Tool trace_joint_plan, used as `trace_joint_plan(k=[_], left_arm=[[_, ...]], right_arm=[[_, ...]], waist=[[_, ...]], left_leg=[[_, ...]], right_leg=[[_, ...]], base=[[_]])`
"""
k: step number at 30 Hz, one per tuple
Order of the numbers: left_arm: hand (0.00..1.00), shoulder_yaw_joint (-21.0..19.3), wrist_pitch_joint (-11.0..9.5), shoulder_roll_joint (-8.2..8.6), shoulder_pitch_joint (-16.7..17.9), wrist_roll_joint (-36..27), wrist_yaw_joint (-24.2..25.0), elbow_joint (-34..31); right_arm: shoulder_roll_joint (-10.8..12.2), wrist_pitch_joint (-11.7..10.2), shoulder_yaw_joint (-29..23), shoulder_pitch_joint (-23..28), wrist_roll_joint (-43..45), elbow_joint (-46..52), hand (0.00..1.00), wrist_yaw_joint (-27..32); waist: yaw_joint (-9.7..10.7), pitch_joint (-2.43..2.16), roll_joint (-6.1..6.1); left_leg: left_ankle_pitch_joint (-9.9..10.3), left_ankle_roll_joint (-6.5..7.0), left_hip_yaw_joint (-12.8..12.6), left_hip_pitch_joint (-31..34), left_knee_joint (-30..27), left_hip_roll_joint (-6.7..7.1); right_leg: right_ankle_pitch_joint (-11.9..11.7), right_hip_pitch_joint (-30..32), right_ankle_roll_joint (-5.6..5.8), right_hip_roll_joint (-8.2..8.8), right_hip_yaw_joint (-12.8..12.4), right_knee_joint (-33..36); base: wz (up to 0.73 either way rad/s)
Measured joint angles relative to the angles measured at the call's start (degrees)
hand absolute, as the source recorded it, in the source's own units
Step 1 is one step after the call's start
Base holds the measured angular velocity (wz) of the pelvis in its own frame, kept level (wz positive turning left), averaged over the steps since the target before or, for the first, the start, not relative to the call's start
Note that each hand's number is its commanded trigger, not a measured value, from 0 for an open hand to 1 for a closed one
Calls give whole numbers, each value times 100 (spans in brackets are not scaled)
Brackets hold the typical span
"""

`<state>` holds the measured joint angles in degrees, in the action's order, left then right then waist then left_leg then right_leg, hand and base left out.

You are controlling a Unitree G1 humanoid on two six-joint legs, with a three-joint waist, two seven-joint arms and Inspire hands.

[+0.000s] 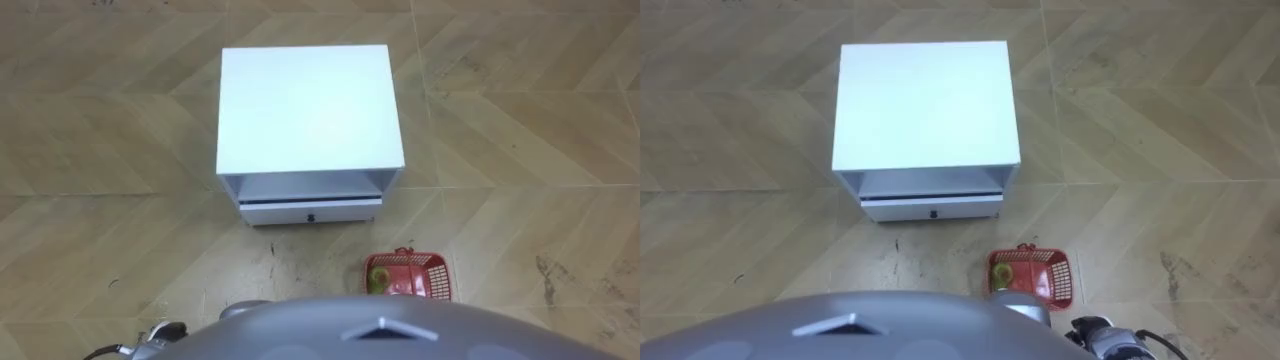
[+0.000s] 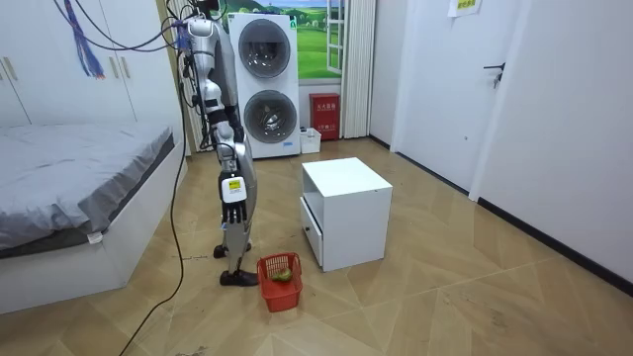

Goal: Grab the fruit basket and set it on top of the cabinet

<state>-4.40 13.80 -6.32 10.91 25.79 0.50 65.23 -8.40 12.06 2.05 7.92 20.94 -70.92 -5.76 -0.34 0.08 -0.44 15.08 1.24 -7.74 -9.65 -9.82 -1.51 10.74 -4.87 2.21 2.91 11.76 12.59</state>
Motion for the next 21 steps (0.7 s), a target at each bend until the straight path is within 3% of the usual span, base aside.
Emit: trace_joint_plan(k=[14, 21], left_arm=[[0, -10, -15, 57, 74, -47, -147, -15], [0, -9, -123, 58, 130, -41, -163, -44]], right_arm=[[15, -19, -123, -9, 45, 7, 0, 12], [16, -73, -121, 5, -16, 6, 0, 19]], waist=[[13, 5, -5], [11, 7, -31]], left_leg=[[0, 0, 9, -3, 7, 6], [0, 0, 23, -5, 17, 13]], right_leg=[[0, -4, 0, 7, 38, 5], [0, -13, 1, 12, -2, 13]], base=[[0], [0]])
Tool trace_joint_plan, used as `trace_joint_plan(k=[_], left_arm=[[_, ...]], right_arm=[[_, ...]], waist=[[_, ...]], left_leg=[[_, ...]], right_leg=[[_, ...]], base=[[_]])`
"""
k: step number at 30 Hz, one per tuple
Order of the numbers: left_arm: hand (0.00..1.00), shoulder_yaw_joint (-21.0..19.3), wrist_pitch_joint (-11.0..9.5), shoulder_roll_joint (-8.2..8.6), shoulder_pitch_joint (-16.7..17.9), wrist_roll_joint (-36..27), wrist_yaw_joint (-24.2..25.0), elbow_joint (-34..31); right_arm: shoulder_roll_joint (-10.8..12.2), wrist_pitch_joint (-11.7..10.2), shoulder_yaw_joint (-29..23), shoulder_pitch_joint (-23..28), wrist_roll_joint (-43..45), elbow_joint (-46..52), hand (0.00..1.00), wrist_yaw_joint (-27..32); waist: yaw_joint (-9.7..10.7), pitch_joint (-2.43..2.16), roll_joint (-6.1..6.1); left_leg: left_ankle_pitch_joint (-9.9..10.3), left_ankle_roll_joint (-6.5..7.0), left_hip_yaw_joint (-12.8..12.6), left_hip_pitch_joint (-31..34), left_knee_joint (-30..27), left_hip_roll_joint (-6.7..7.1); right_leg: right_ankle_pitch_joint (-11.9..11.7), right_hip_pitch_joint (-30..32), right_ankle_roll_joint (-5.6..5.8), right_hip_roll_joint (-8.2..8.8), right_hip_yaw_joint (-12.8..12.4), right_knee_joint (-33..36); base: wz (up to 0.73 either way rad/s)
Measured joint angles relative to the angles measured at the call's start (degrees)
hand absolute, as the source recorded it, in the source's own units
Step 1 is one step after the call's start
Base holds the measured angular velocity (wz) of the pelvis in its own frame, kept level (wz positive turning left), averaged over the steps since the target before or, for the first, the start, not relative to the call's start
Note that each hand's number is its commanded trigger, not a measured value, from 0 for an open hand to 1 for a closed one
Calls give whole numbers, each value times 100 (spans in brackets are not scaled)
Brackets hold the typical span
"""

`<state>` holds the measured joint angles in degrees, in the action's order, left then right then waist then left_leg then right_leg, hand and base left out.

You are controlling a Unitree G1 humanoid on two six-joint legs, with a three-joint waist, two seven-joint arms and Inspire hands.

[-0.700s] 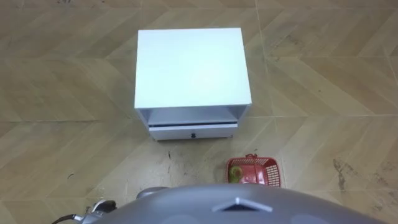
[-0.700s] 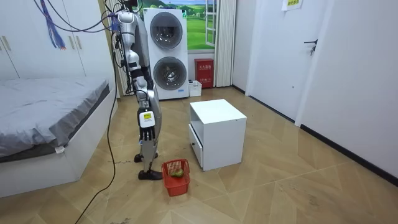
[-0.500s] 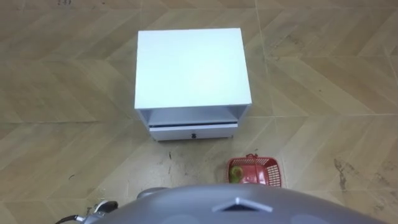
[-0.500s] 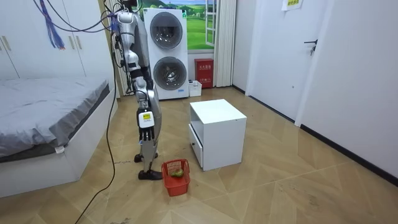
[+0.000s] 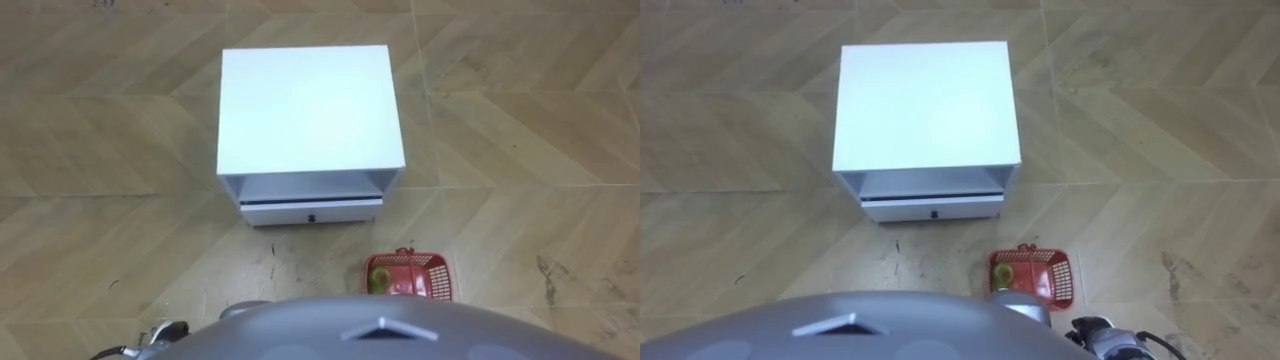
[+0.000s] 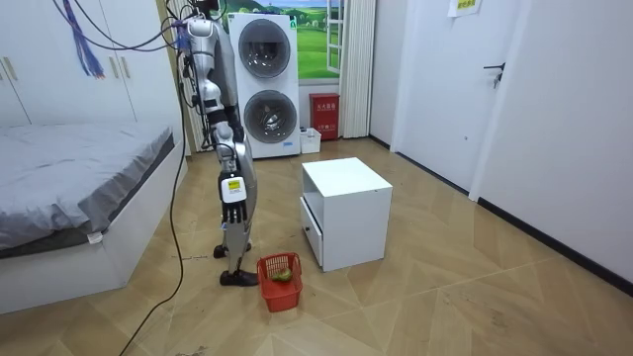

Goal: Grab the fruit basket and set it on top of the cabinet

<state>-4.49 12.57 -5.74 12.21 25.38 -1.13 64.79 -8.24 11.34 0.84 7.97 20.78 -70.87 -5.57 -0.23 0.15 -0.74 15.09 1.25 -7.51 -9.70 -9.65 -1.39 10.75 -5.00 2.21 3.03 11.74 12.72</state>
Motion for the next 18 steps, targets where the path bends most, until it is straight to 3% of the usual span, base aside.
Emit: trace_joint_plan(k=[8, 12, 13, 15, 17, 18], left_arm=[[0, 12, -42, 1, 12, 6, 12, -2], [0, 15, -54, 4, 25, 5, 22, -50], [0, 4, -80, 2, -27, 11, 29, -63], [0, 6, -150, -22, -47, 19, 32, -64], [0, -58, -253, -38, -56, 55, 33, -61], [0, -143, -348, -49, -34, 50, 33, -68]], right_arm=[[1, -4, -44, 11, -29, 112, 0, 137], [-5, -1, -104, 6, -54, 371, 0, 244], [-8, -28, -199, -12, -58, 456, 0, 284], [-23, -97, -229, -44, -59, 474, 0, 372], [-43, -154, -225, -46, -70, 513, 0, 480], [-60, -137, -224, -27, -87, 685, 0, 528]], waist=[[13, 4, 8], [20, -10, -18], [26, -23, -1], [11, 15, -4], [-1, 22, 2], [0, 7, 33]], left_leg=[[7, 12, 47, 22, -12, 34], [44, 72, 39, 181, -196, 121], [59, 98, 16, 320, -342, 131], [65, 109, -34, 452, -560, 207], [69, 119, -191, 541, -699, 231], [66, 151, -255, 576, -697, 242]], right_leg=[[71, 28, 22, 72, 58, 88], [220, 268, 60, 216, 113, 438], [240, 412, 72, 284, 109, 594], [238, 537, 72, 360, 85, 762], [192, 646, 76, 410, 8, 905], [128, 691, 105, 410, -55, 881]], base=[[3], [2], [5], [-3], [-14], [-19]])
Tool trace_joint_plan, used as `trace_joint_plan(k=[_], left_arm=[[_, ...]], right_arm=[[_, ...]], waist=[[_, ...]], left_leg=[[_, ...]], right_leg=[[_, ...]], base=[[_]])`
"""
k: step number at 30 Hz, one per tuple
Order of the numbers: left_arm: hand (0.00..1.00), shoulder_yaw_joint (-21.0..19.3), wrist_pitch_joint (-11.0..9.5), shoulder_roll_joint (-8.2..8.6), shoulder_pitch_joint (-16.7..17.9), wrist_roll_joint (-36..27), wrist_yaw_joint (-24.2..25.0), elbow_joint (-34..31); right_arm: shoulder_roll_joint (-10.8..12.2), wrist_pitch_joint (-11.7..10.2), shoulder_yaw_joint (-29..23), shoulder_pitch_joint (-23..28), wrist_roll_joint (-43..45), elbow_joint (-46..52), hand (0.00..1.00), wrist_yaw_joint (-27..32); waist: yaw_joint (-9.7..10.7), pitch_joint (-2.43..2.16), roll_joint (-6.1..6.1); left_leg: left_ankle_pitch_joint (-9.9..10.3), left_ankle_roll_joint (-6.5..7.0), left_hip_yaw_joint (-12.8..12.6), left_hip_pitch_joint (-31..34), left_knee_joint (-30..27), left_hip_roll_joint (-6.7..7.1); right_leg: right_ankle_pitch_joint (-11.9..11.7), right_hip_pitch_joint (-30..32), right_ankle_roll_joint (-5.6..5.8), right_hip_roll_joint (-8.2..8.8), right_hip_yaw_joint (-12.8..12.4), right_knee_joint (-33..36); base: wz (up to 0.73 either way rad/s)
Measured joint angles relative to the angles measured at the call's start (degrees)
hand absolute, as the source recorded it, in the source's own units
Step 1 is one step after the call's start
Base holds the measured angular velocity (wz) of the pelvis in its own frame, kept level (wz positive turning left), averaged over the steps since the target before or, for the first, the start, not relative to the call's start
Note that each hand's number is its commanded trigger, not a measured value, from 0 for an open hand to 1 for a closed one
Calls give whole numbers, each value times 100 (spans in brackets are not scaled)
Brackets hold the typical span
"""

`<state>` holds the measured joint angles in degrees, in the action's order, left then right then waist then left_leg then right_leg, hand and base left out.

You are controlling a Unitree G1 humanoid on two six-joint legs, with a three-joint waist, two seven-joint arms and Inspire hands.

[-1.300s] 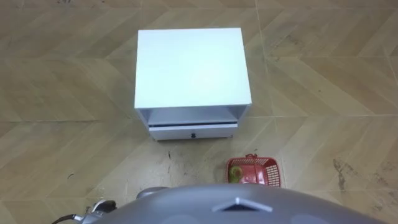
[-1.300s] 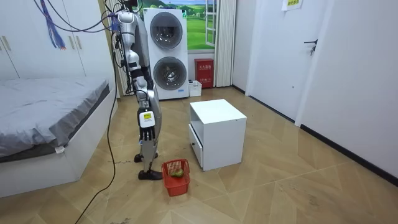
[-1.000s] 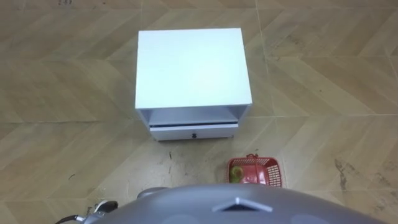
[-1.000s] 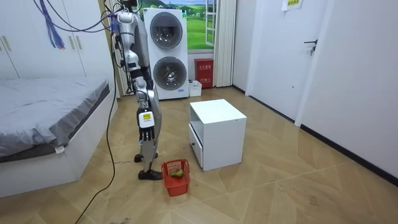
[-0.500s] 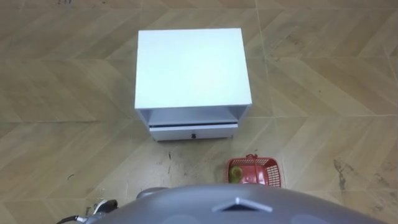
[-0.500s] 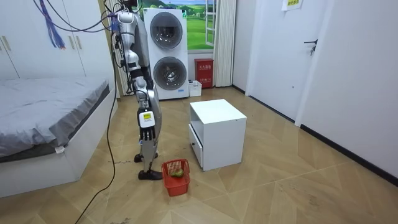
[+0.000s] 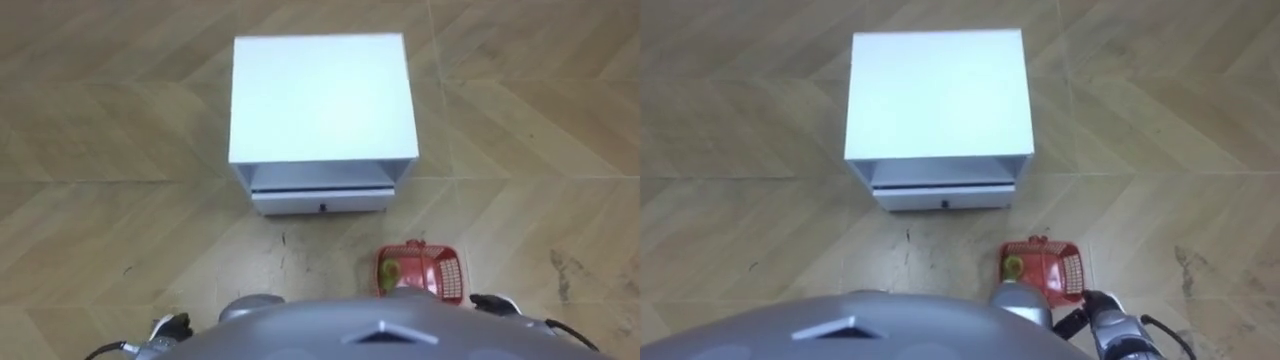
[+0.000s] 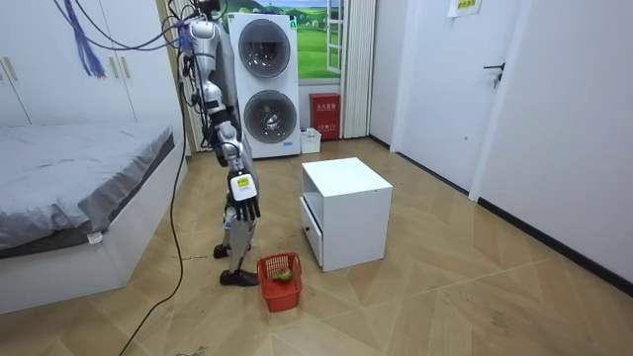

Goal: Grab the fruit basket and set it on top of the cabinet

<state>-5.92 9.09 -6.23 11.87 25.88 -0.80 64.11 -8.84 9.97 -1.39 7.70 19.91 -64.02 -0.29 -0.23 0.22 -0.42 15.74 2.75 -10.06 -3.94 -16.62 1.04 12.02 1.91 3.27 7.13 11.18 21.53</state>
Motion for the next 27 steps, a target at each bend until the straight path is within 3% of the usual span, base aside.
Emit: trace_joint_plan(k=[2, 3, 4, 5, 6, 7, 9, 10, 11, 12, 13, 14, 15, 16, 17, 18, 19, 20, 22, 23, 25, 27], left_arm=[[0, -198, -113, -31, -26, -9, -7, 25], [0, -307, -174, -65, -92, 0, -15, 27], [0, -307, -243, -126, -78, -1, -23, -1], [0, -286, -264, -152, -60, -4, -25, -16], [0, -283, -266, -201, 0, -27, -23, -79], [0, -279, -236, -229, 55, -46, -28, -151], [0, -277, -167, -262, 63, -52, -27, -147], [0, -279, -167, -304, -25, -94, -30, -116], [0, -280, -168, -329, -81, -156, -32, -98], [0, -278, -174, -341, -247, -163, -44, -69], [0, -273, -204, -323, -313, -162, -54, -32], [0, -257, -284, -301, -461, -160, -73, 78], [0, -183, -341, -310, -711, -184, -122, 154], [0, -99, -438, -431, -972, -412, -272, 369], [0, -7, -448, -506, -1150, -562, -355, 497], [0, 210, -461, -599, -1392, -836, -512, 642], [0, 299, -516, -607, -1479, -1026, -587, 732], [0, 306, -540, -604, -1484, -1070, -594, 759], [0, 399, -568, -614, -1495, -1208, -635, 874], [0, 425, -574, -614, -1489, -1230, -654, 879], [0, 665, -703, -672, -1475, -1357, -782, 919], [0, 872, -766, -700, -1484, -1414, -896, 910]], right_arm=[[-12, 26, -7, -28, -40, 151, 0, 36], [-2, 20, -65, 21, -112, 237, 0, 56], [9, 33, -186, 117, -276, 238, 0, 66], [2, 33, -231, 141, -403, 242, 0, 94], [-9, 18, -245, 89, -660, 300, 0, 175], [-22, -83, -225, -136, -825, 323, 0, 263], [-29, -302, -179, -402, -1048, 368, 0, 352], [5, -467, -86, -590, -1260, 428, 0, 404], [34, -546, -15, -716, -1330, 440, 0, 432], [60, -619, 145, -1010, -1401, 443, 0, 459], [66, -631, 180, -1125, -1424, 440, 0, 468], [72, -634, 186, -1265, -1470, 469, 0, 536], [27, -638, 185, -1454, -1482, 500, 0, 599], [68, -673, 186, -1706, -1512, 475, 0, 672], [92, -720, 200, -1785, -1546, 480, 0, 695], [98, -760, 254, -1854, -1657, 593, 0, 730], [92, -802, 247, -1886, -1828, 683, 0, 788], [92, -830, 240, -1890, -1936, 696, 0, 821], [61, -872, 221, -1884, -2211, 868, 0, 911], [39, -912, 219, -1900, -2260, 898, 0, 916], [4, -997, 195, -1976, -2354, 896, 0, 957], [1, -1036, 171, -2060, -2409, 896, 0, 1020]], waist=[[4, -51, 94], [56, 10, 39], [24, 1, -48], [-30, -16, -97], [-170, -41, -225], [-276, -30, -292], [-303, -51, -352], [-299, -47, -365], [-294, -41, -375], [-300, 48, -332], [-337, 87, -182], [-313, -10, -148], [-348, -55, -180], [-407, -3, -227], [-399, 63, -322], [-404, 139, -450], [-413, 144, -476], [-409, 136, -490], [-308, 122, -523], [-286, 125, -521], [-224, 151, -482], [-77, 184, -421]], left_leg=[[12, 144, -244, 177, 3, -85], [49, 207, -560, 271, -125, -97], [52, 219, -726, 269, -145, -21], [78, 262, -828, 266, -145, 9], [102, 301, -975, 314, -130, 87], [106, 308, -1077, 511, -304, 72], [123, 336, -1062, 957, -743, -37], [135, 357, -997, 1421, -1253, -164], [148, 374, -953, 1671, -1587, -253], [146, 382, -678, 2299, -2427, -513], [153, 355, -513, 2681, -2860, -583], [145, 330, -313, 3190, -2971, -352], [-38, 347, -270, 3599, -2841, -70], [267, 656, -248, 3965, -3195, -34], [307, 683, -275, 4160, -3496, -20], [556, 706, -272, 4513, -4036, -30], [806, 673, -216, 4817, -4544, -54], [906, 675, -212, 4927, -4745, -59], [1237, 769, -266, 5302, -5531, -27], [1323, 798, -281, 5401, -5731, -26], [1590, 875, -346, 5810, -6448, 16], [1764, 926, -406, 6117, -6922, 23]], right_leg=[[-14, 146, 33, 30, -13, 76], [186, 328, -18, 222, 76, 864], [325, 346, -13, 427, 49, 1817], [332, 326, -17, 497, 9, 2285], [313, 293, -12, 613, -113, 3043], [250, 236, -28, 650, -207, 3442], [53, 0, -62, 704, -137, 3151], [-29, -227, -57, 738, -79, 2497], [118, -314, 137, 736, -16, 2201], [440, -374, 171, 511, 177, 1816], [537, -361, 163, 359, 199, 1732], [869, -132, 178, 284, 113, 1792], [1350, 265, 252, 358, -11, 2232], [1926, 685, 235, 481, 9, 2963], [2154, 834, 215, 569, 6, 3323], [2444, 1244, 149, 689, -14, 4127], [2516, 1620, 106, 759, -33, 4899], [2517, 1763, 105, 809, -42, 5250], [2514, 2206, 104, 988, -260, 6497], [2514, 2314, 104, 1030, -304, 6780], [2515, 2696, 105, 1226, -436, 7846], [2514, 2941, 106, 1294, -560, 8471]], base=[[6], [69], [80], [63], [8], [-8], [-6], [6], [0], [-5], [3], [5], [0], [4], [16], [28], [17], [9], [18], [25], [33], [53]])
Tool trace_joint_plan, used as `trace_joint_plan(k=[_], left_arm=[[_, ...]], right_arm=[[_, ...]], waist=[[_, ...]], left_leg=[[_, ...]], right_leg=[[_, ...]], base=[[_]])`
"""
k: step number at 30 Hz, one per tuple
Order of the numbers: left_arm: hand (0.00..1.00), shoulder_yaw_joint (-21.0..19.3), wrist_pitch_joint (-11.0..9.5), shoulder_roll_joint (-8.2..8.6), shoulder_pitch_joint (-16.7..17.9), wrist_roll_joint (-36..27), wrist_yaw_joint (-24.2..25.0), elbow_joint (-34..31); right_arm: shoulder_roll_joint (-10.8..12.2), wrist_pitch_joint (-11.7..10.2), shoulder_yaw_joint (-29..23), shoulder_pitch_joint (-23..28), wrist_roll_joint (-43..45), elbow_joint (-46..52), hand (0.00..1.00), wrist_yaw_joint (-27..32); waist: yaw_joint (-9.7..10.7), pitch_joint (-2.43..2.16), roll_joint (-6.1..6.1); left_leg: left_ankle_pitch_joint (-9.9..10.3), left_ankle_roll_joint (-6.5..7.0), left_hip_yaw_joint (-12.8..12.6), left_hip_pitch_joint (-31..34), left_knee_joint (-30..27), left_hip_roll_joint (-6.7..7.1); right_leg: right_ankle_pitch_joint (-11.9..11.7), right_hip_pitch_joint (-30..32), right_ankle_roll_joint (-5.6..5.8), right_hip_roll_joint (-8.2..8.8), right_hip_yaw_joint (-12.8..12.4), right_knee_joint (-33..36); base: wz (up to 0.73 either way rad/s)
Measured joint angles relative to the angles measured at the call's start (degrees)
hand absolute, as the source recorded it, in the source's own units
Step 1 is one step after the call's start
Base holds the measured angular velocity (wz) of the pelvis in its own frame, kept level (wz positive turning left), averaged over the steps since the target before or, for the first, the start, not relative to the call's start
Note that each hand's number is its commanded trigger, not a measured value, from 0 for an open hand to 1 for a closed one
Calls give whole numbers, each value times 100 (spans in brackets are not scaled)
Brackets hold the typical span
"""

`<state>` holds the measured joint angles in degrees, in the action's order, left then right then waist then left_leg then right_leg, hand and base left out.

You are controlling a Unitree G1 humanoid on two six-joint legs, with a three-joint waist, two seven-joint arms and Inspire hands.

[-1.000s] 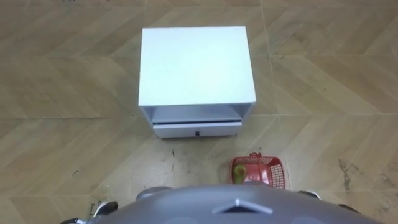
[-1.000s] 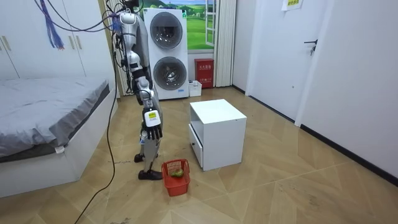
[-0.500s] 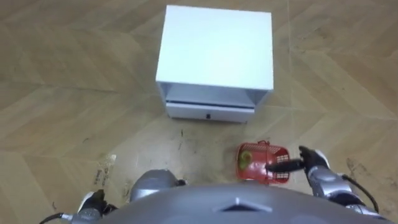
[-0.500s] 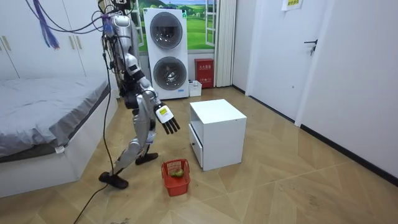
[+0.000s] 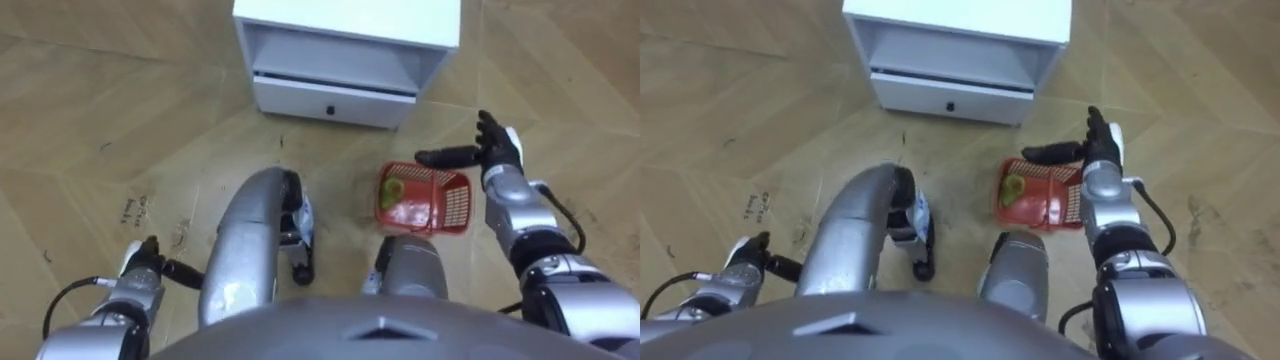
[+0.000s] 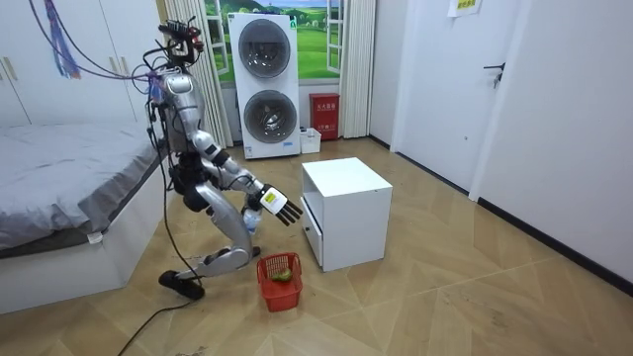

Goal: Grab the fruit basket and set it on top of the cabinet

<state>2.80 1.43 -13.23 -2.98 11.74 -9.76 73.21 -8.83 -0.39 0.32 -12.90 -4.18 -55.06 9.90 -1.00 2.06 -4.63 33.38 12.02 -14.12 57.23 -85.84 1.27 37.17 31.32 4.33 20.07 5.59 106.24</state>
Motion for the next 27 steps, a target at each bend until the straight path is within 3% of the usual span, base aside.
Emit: trace_joint_plan(k=[4, 8, 11, 12, 13, 14, 15, 16, 17, 19, 21, 22, 23, 25, 27], left_arm=[[0, 418, -125, -52, 0, -456, -118, 22], [0, 569, -170, -96, 30, -739, -185, 130], [0, 745, -344, -126, 15, -778, -291, 388], [0, 828, -397, -141, 23, -782, -322, 518], [0, 876, -399, -145, 54, -804, -330, 543], [0, 878, -405, -135, 96, -852, -331, 534], [0, 905, -406, -93, 173, -888, -320, 532], [0, 977, -402, -65, 228, -885, -297, 531], [0, 1014, -399, -63, 254, -886, -282, 533], [0, 1112, -394, -65, 421, -892, -231, 548], [0, 1162, -394, -72, 534, -904, -244, 533], [0, 1232, -402, -68, 546, -902, -261, 457], [0, 1293, -415, -53, 545, -899, -260, 430], [0, 1424, -534, 0, 668, -905, -248, 226], [0, 1437, -582, -11, 789, -935, -245, 162]], right_arm=[[4, -69, -161, -133, -14, 2, 0, 110], [3, -70, -167, -199, -69, -3, 0, 284], [23, -74, -169, -205, -53, -2, 0, 447], [32, -74, -166, -205, -53, -2, 0, 470], [26, -74, -157, -188, -42, -1, 0, 505], [22, -74, -152, -156, -41, 5, 0, 517], [9, -64, -154, -142, -46, 22, 0, 566], [-5, -49, -153, -142, -46, 110, 0, 624], [-7, -51, -149, -142, -48, 139, 0, 653], [-6, -53, -77, -137, -62, 149, 0, 718], [-37, -118, -31, 56, -81, 185, 0, 811], [-103, -132, -32, 216, -77, 189, 0, 832], [-131, -128, -34, 266, -68, 188, 0, 831], [-187, -126, 57, 341, -106, 188, 0, 823], [-230, -130, 203, 351, -222, 191, 0, 786]], waist=[[255, 11, 54], [402, 24, 80], [544, 16, 47], [599, 3, 12], [641, 40, -31], [648, 15, -56], [630, 8, -85], [569, -4, -59], [536, 1, -57], [485, -6, -57], [602, -51, -73], [623, -64, -94], [624, -76, -114], [629, -73, -48], [661, -61, -94]], left_leg=[[204, -21, -238, 570, -777, -62], [261, 84, -286, 758, -1274, -111], [270, 101, -304, 891, -1577, -222], [272, 93, -324, 930, -1694, -349], [303, -10, -327, 942, -1813, -510], [310, -100, -326, 965, -1845, -587], [293, -298, -254, 1034, -1850, -611], [269, -442, -137, 1137, -1802, -541], [254, -472, -82, 1170, -1770, -485], [242, -500, 92, 1220, -1672, -247], [235, -522, 76, 1188, -1766, -201], [249, -564, 42, 1174, -1881, -207], [267, -597, 45, 1177, -1926, -203], [284, -779, 50, 1233, -2035, -163], [273, -823, 110, 1354, -2270, -24]], right_leg=[[-5, 520, 10, 190, -244, 1134], [-1, 581, 18, 190, -354, 1819], [3, 567, 24, 193, -366, 2300], [4, 553, 23, 189, -363, 2470], [13, 618, 12, 174, -342, 2599], [22, 684, -8, 154, -344, 2635], [29, 822, -26, 64, -351, 2640], [28, 1000, -33, -30, -372, 2617], [28, 1072, -34, -46, -371, 2596], [30, 1077, -37, -2, -327, 2575], [18, 831, -83, 129, -357, 2705], [110, 731, -161, 207, -324, 2805], [118, 730, -178, 192, -325, 2853], [186, 695, -314, 164, -368, 2985], [346, 512, -395, 153, -382, 3123]], base=[[47], [20], [21], [18], [9], [-15], [-45], [-58], [-73], [-64], [-3], [27], [23], [6], [8]])
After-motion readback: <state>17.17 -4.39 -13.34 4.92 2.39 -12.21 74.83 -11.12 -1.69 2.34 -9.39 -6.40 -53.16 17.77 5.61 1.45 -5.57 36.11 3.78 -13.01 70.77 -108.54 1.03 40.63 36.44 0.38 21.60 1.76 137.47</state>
